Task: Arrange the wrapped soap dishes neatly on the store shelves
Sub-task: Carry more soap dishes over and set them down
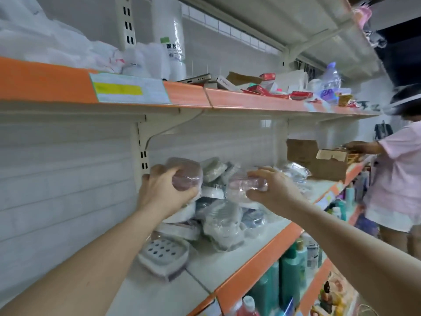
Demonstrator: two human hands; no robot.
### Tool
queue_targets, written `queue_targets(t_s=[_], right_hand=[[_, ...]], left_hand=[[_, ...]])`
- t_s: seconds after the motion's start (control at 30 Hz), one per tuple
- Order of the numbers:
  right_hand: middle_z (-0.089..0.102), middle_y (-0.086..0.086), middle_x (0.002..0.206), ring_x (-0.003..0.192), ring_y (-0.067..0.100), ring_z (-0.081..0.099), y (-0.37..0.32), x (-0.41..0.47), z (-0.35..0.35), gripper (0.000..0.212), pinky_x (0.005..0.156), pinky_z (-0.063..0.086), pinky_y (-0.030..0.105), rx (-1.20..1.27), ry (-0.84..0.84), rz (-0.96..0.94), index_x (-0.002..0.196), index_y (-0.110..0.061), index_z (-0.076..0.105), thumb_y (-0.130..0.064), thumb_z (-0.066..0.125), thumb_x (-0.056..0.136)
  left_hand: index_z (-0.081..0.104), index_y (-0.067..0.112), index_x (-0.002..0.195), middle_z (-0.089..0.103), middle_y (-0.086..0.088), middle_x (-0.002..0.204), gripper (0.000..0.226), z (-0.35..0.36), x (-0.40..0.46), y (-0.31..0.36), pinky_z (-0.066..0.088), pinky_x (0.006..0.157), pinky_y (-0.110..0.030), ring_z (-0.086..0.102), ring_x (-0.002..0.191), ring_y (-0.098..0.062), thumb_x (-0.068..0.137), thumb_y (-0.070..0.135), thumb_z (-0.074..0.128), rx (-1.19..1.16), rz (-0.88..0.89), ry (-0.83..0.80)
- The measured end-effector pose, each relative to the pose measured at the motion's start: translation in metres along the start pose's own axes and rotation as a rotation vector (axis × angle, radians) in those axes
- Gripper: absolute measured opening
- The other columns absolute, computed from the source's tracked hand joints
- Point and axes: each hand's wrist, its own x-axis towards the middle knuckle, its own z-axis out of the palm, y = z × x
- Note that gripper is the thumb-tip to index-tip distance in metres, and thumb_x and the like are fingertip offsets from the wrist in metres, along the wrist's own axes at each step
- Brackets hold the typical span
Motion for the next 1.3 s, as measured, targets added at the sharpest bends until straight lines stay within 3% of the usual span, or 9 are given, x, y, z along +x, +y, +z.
queue_targets(t_s=[0.1,0.37,0.47,0.53,0.67,0.8,0.97,1.17,1.3], right_hand=[[0.043,-0.003,0.142,0.126,0.014,0.044,0.014,0.035,0.011,0.051,0.091,0.028,0.016,0.021,0.026,-0.005,0.132,-0.025,0.052,-0.024,0.065,0.083],[0.047,0.004,0.133,0.124,0.020,0.042,0.015,0.133,0.048,0.046,0.081,0.026,0.007,0.091,0.072,-0.188,0.126,-0.015,0.057,-0.011,0.063,0.081],[0.034,0.004,0.140,0.133,0.024,0.031,0.013,0.173,0.077,0.049,0.102,0.033,0.024,0.111,0.046,-0.217,0.132,-0.017,0.049,-0.018,0.058,0.084],[0.017,0.003,0.151,0.142,0.025,0.012,0.008,0.193,0.097,0.054,0.110,0.029,0.041,0.014,-0.110,-0.225,0.140,-0.022,0.035,-0.025,0.053,0.090],[0.000,-0.003,0.158,0.145,0.029,-0.006,0.001,0.217,0.117,0.063,0.109,0.019,0.061,-0.193,-0.402,-0.313,0.147,-0.029,0.019,-0.042,0.046,0.093],[0.011,-0.004,0.156,0.144,0.027,0.006,0.008,0.219,0.096,0.065,0.110,0.022,0.055,-0.048,-0.390,-0.358,0.148,-0.029,0.017,-0.038,0.048,0.091],[0.018,0.001,0.154,0.143,0.022,0.012,0.005,0.186,0.082,0.050,0.114,0.020,0.046,-0.006,-0.303,-0.464,0.144,-0.024,0.030,-0.025,0.042,0.096],[0.042,0.005,0.140,0.132,0.022,0.029,-0.043,0.129,0.094,0.045,0.105,0.034,0.040,0.091,-0.285,-0.741,0.135,-0.018,0.045,-0.022,0.050,0.090],[0.037,0.006,0.145,0.137,0.020,0.026,-0.098,0.084,0.087,0.051,0.109,0.032,0.037,0.180,-0.385,-0.822,0.141,-0.019,0.039,-0.022,0.051,0.091]], left_hand=[[0.044,0.034,0.133,0.039,-0.004,0.136,0.065,0.017,0.031,0.001,0.036,0.094,-0.029,0.038,0.122,-0.029,0.075,0.056,0.064,-0.010,-0.016,0.043],[0.034,0.027,0.136,0.042,-0.007,0.130,0.070,0.068,0.105,-0.011,0.040,0.095,-0.036,0.048,0.113,-0.031,0.080,0.067,0.049,0.113,-0.078,0.109],[0.032,0.016,0.132,0.046,-0.012,0.126,0.074,0.086,0.116,-0.011,0.043,0.091,-0.037,0.051,0.109,-0.031,0.085,0.072,0.028,0.294,-0.185,0.082],[0.031,0.014,0.133,0.045,-0.014,0.128,0.077,0.093,0.120,-0.011,0.042,0.091,-0.038,0.049,0.112,-0.031,0.085,0.073,0.018,0.412,-0.215,0.049],[0.027,0.020,0.140,0.032,-0.008,0.143,0.079,0.089,0.126,-0.011,0.032,0.103,-0.043,0.033,0.130,-0.028,0.083,0.075,0.025,0.237,-0.239,-0.065],[0.015,0.029,0.147,0.015,-0.004,0.155,0.078,0.073,0.111,-0.004,0.021,0.112,-0.044,0.017,0.142,-0.025,0.084,0.072,0.029,0.251,-0.257,0.010],[0.024,0.026,0.145,0.027,-0.006,0.151,0.063,0.063,0.076,0.010,0.025,0.109,-0.037,0.027,0.138,-0.025,0.092,0.057,0.039,0.308,-0.324,0.143],[0.023,0.023,0.146,0.029,-0.008,0.149,0.064,0.027,0.008,0.007,0.027,0.107,-0.040,0.028,0.135,-0.026,0.092,0.051,0.042,0.466,-0.438,0.146],[0.021,0.023,0.146,0.025,-0.008,0.150,0.064,-0.035,-0.051,-0.005,0.023,0.108,-0.039,0.026,0.136,-0.026,0.092,0.049,0.044,0.533,-0.559,0.201]])
